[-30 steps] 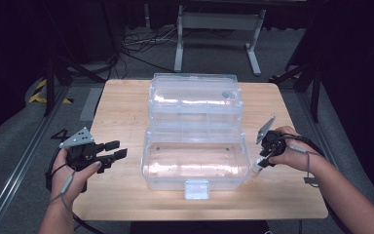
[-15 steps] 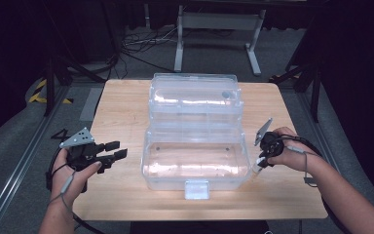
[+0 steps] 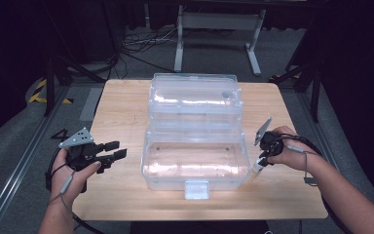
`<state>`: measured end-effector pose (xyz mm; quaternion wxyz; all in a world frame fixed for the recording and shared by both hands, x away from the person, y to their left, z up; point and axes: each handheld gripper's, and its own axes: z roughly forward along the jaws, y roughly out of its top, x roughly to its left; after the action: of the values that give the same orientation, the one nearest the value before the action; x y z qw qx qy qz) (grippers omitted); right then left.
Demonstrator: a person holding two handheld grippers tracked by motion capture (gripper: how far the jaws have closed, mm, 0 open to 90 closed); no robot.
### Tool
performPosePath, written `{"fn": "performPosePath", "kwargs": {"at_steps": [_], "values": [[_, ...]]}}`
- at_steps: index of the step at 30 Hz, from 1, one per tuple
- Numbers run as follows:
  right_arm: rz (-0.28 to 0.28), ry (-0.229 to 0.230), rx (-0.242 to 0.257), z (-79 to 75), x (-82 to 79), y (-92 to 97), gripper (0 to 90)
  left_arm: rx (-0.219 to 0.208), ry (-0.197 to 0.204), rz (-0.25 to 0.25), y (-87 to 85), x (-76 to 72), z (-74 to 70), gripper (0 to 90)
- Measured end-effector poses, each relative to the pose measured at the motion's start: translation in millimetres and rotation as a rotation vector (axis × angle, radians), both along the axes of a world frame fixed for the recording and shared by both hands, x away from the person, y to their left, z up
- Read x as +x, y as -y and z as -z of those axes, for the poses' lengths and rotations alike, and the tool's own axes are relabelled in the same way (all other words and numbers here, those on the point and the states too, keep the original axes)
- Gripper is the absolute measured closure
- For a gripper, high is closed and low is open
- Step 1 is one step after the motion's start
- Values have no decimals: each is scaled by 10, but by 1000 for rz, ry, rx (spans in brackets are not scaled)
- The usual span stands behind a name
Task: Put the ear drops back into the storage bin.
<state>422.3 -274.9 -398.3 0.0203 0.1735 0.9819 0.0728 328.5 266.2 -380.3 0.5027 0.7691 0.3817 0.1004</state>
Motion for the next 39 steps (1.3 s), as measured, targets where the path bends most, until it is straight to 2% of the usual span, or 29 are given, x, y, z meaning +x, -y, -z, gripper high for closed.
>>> {"fn": "performPosePath", "kwargs": {"at_steps": [28,39], "values": [[1,33,32,-619,-124,5,712,-2,1,-17,-12,6,4,524],[-6,45,36,-790,-162,-39,712,-2,2,-27,-23,5,2,524]]}}
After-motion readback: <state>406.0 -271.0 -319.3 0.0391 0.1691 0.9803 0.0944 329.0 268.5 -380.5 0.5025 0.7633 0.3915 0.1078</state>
